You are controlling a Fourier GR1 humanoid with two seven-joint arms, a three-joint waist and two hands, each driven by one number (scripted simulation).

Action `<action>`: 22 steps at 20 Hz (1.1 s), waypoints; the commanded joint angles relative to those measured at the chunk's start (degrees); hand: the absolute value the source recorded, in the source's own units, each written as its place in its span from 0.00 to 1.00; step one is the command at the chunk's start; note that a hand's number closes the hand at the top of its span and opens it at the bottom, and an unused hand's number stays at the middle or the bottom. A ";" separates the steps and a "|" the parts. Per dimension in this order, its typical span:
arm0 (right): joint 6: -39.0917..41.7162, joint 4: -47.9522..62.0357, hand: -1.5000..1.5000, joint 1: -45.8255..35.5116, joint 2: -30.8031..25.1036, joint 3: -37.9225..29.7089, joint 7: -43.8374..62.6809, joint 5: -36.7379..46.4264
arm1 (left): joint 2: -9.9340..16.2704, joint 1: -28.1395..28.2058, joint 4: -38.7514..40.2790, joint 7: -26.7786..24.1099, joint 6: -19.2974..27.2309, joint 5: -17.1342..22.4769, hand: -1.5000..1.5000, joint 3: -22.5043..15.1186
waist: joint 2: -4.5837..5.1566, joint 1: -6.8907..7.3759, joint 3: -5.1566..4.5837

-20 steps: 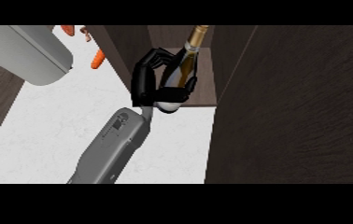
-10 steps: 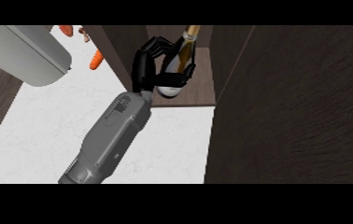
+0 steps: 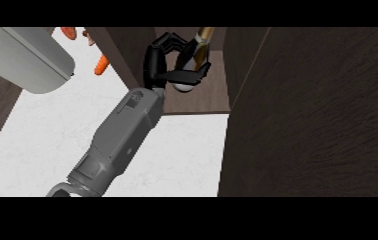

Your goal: Pick up the wine, place it into the cabinet and close the cabinet

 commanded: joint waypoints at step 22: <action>0.09 -1.20 0.00 -1.11 1.49 0.54 -0.89 -3.81 | -0.03 -12.29 21.35 -10.57 -4.81 6.46 1.00 13.74 | 0.87 -1.23 -0.01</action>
